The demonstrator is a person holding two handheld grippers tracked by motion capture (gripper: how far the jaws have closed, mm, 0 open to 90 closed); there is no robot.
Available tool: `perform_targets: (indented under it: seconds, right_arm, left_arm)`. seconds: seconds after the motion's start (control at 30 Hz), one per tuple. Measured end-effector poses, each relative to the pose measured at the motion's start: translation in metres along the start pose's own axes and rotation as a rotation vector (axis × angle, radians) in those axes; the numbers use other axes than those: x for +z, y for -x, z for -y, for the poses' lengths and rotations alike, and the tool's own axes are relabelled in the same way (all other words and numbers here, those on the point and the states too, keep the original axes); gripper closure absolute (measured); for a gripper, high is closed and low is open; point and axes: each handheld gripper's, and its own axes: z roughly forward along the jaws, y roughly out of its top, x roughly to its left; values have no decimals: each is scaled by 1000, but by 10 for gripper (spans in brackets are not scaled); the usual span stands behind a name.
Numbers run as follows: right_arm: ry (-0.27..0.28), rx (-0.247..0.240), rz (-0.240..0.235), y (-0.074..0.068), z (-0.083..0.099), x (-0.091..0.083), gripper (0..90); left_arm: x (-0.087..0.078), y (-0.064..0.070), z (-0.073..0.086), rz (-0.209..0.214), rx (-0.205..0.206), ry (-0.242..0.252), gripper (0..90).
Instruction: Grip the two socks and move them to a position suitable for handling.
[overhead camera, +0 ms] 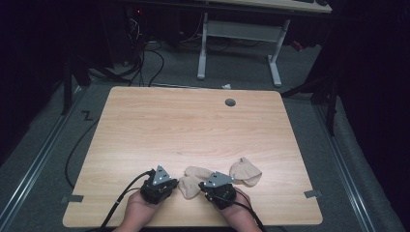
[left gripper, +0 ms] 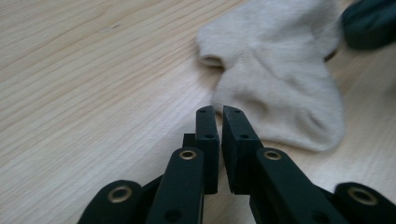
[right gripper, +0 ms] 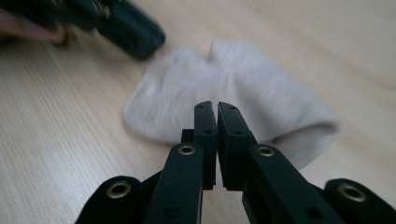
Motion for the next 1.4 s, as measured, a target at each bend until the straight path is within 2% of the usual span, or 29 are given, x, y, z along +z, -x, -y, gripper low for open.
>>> perform_targets:
  seconds: [0.1, 0.17, 0.2, 0.27, 0.37, 0.43, 0.5, 0.57, 0.63, 0.7, 0.73, 0.77, 0.83, 0.9, 1.0, 1.07, 1.13, 1.2, 1.23, 1.3, 1.4]
  right_arm:
    - [76, -4, 99, 11, -11, -14, 873]
    - [75, 12, 174, 26, -14, -11, 877]
    - [67, 22, 188, 31, -13, -8, 880]
    - [38, 41, 177, 38, -11, 1, 880]
    - [-13, 26, 163, 36, -6, 9, 880]
    - [-51, 10, 176, 35, -2, 14, 880]
    - [-82, 19, 178, 36, 4, 15, 880]
    - [-87, 41, 143, 35, 9, 9, 879]
    - [-82, 39, 139, 34, 10, 6, 878]
    - [-21, 55, 149, 33, 9, -4, 879]
    - [-11, 58, 161, 34, 8, -6, 879]
    - [-20, 67, 178, 36, 7, -6, 879]
    - [-57, 75, 155, 36, 9, 0, 876]
    - [-85, 40, 126, 28, 12, 4, 872]
    - [-94, 13, 82, 14, 10, 7, 855]
    - [-105, -23, 75, 6, 7, 9, 820]
    - [-76, -30, 85, 4, 2, 5, 818]
    - [-15, -8, 93, 4, -5, -2, 812]
    - [-1, -7, 95, 3, -7, -3, 807]
    - [12, -9, 82, 0, -13, -1, 803]
    - [-18, -32, 73, -6, -15, 9, 801]
  left_arm:
    - [-3, -3, -1, -5, 16, 0, 831]
    - [-5, -4, -2, -7, 27, 6, 805]
    - [-6, -4, -2, -7, 31, 8, 790]
    - [-9, -5, -2, -10, 42, 9, 750]
    - [-13, -8, -2, -10, 36, 20, 701]
    - [-15, -12, -2, -17, 37, 24, 693]
    - [-16, -14, -2, -24, 31, 26, 683]
    - [-17, -15, -2, -28, 31, 28, 672]
    - [-17, -15, -2, -30, 28, 30, 671]
    - [-17, -15, -2, -30, 28, 32, 669]
    - [-17, -16, -2, -31, 28, 29, 669]
    - [-17, -16, -2, -32, 28, 28, 670]
    - [-17, -16, -2, -35, 27, 27, 671]
    - [-17, -16, -2, -36, 26, 28, 669]
    - [-19, -17, -2, -43, 26, 31, 663]
    - [-20, -20, -1, -50, 11, 36, 662]
    - [-23, -24, -1, -59, -5, 45, 662]
    - [-26, -28, -1, -67, -10, 55, 662]
    - [-27, -30, -2, -70, -15, 59, 663]
    - [-30, -35, -2, -76, -33, 69, 662]
    - [-36, -44, -1, -90, -50, 76, 661]
